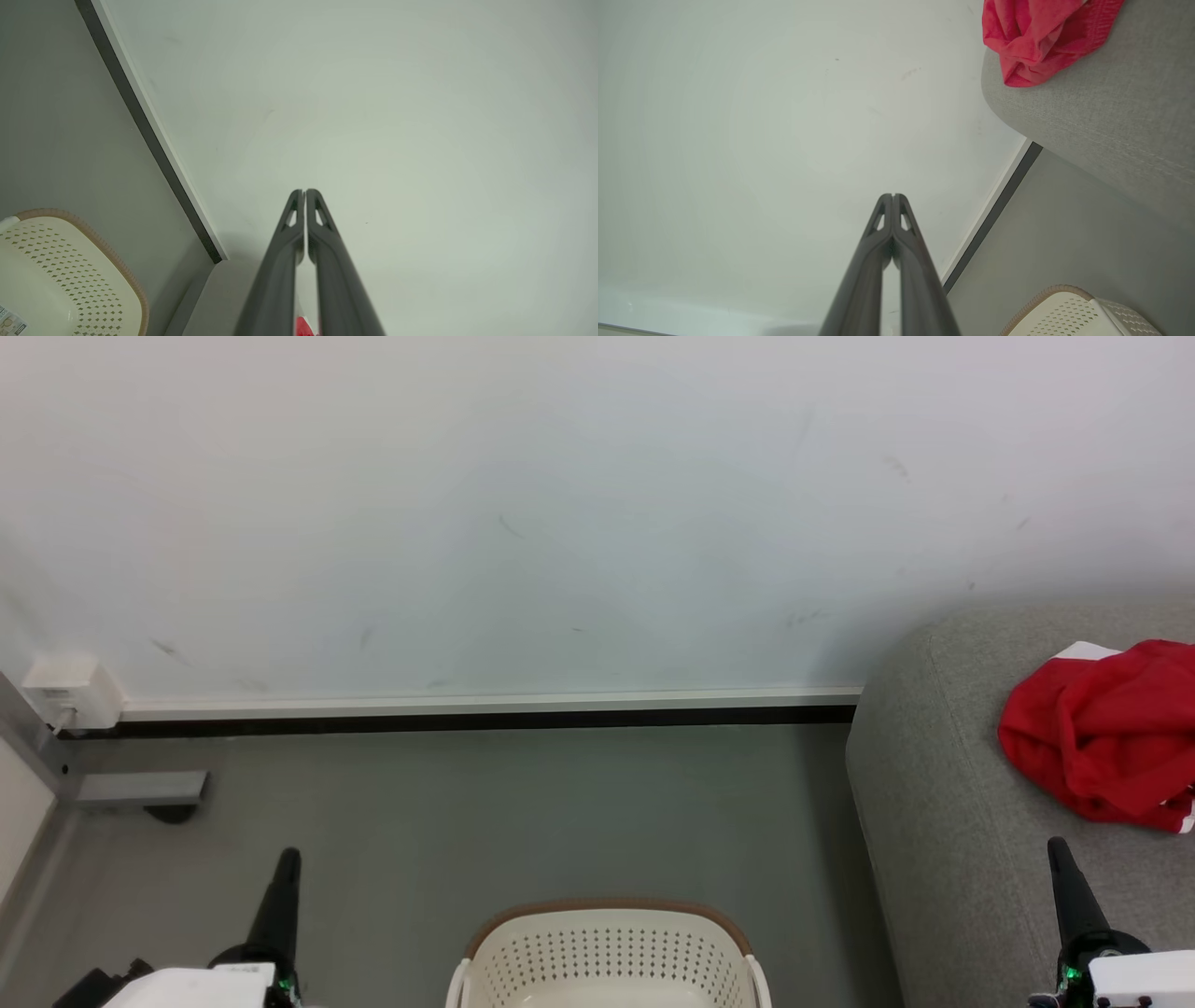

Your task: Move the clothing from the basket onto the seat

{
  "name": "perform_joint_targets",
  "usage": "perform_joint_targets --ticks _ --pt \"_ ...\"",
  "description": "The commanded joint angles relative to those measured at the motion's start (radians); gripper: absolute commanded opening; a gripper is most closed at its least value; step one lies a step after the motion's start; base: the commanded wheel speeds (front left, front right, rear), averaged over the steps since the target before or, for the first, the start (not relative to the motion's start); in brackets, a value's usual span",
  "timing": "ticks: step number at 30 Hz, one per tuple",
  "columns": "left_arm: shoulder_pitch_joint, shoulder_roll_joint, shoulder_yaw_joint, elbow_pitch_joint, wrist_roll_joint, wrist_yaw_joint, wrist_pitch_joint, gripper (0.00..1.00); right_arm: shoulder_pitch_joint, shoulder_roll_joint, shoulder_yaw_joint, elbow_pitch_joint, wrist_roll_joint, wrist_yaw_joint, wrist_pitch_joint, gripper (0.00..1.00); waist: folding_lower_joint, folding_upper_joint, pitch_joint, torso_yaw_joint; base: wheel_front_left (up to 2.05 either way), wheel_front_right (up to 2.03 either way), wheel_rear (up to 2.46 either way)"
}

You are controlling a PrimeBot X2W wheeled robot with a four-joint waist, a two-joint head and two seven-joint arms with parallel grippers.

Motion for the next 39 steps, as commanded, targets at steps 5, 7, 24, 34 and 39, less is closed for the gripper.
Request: perform_joint_targets --ticks 5,7,24,34,39 --pt "-0.022 0.008 0.006 -0.01 -0.054 -0.007 0.016 0.0 -0.023 -0.002 -0.011 -0.009 0.053 -0.002 0.011 0.0 0.0 0.0 0.003 0.002 0.0 0.0 0.0" --pt "-0.026 0.008 0.007 -0.011 -0.067 -0.006 0.021 0.0 -0.023 -0.002 -0.014 -0.009 0.069 -0.002 0.013 0.0 0.0 0.0 0.005 0.003 0.0 0.0 0.0" --pt "-0.04 0.009 0.011 -0.015 -0.178 -0.011 0.049 0.0 -0.026 -0.006 -0.028 -0.013 0.175 -0.002 0.032 0.0 0.0 0.0 0.015 0.008 0.0 0.0 0.0" --pt "-0.045 0.009 0.012 -0.015 -0.218 -0.013 0.06 0.0 -0.028 -0.012 -0.027 -0.015 0.215 -0.002 0.033 0.0 0.0 0.0 0.019 0.01 0.0 0.0 0.0" --pt "-0.045 0.009 0.012 -0.015 -0.218 -0.013 0.06 0.0 -0.028 -0.015 -0.022 -0.015 0.216 -0.002 0.029 0.0 0.0 0.0 0.019 0.01 0.0 0.0 0.0"
